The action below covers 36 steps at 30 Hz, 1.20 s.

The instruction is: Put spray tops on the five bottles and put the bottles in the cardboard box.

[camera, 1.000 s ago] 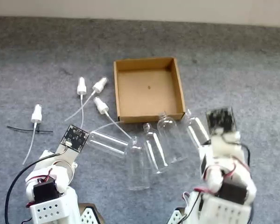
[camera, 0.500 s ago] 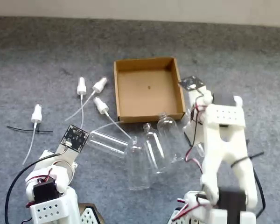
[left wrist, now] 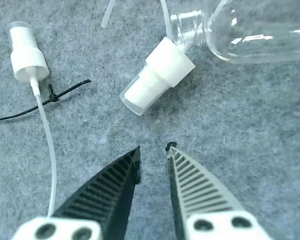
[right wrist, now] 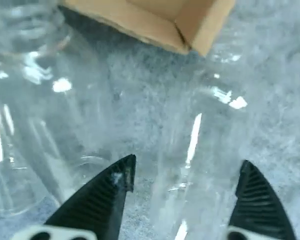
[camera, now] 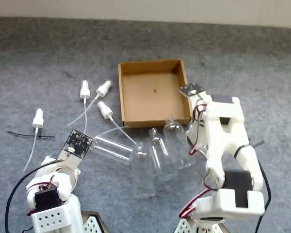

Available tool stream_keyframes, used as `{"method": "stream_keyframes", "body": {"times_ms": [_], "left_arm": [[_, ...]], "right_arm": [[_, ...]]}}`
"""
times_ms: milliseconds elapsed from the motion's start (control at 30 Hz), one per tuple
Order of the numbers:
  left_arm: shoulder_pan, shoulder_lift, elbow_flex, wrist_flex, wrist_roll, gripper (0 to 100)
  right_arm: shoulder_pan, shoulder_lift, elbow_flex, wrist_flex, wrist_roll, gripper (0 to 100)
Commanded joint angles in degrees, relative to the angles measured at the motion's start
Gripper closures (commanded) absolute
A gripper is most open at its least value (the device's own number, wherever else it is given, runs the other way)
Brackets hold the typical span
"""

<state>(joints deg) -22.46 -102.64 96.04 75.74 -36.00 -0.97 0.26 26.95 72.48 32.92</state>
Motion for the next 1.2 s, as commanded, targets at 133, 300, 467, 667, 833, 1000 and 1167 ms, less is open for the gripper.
{"method": "stream_keyframes", "body": {"times_ms": [133,300,467,667,833,1000,1167], "left_arm": [[-0.66,0.75,1.19,-0.09,-0.53,91],[-0.66,0.75,1.19,-0.09,-0.53,91],[-0.66,0.75,1.19,-0.09,-0.53,91],[-0.66,0.84,1.19,-0.09,-0.53,91],[-0.66,0.84,1.19,-0.09,-0.53,91],[-0.66,0.84,1.19,-0.09,-0.53,91],[-0.66,0.84,1.19,-0.09,-0.53,91]], "right_arm": [[12.18,4.18,-3.3,-4.7,0.18,95.3],[24.13,3.3,-3.3,-4.88,2.29,98.9],[33.71,3.3,-3.3,-5.14,7.82,98.9],[39.43,3.38,-3.21,-9.45,9.76,98.0],[38.02,3.03,-3.3,-9.27,9.76,84.2],[34.42,2.95,-3.3,-5.32,9.58,75.6],[31.6,3.3,-7.34,-4.62,4.13,75.4]]}}
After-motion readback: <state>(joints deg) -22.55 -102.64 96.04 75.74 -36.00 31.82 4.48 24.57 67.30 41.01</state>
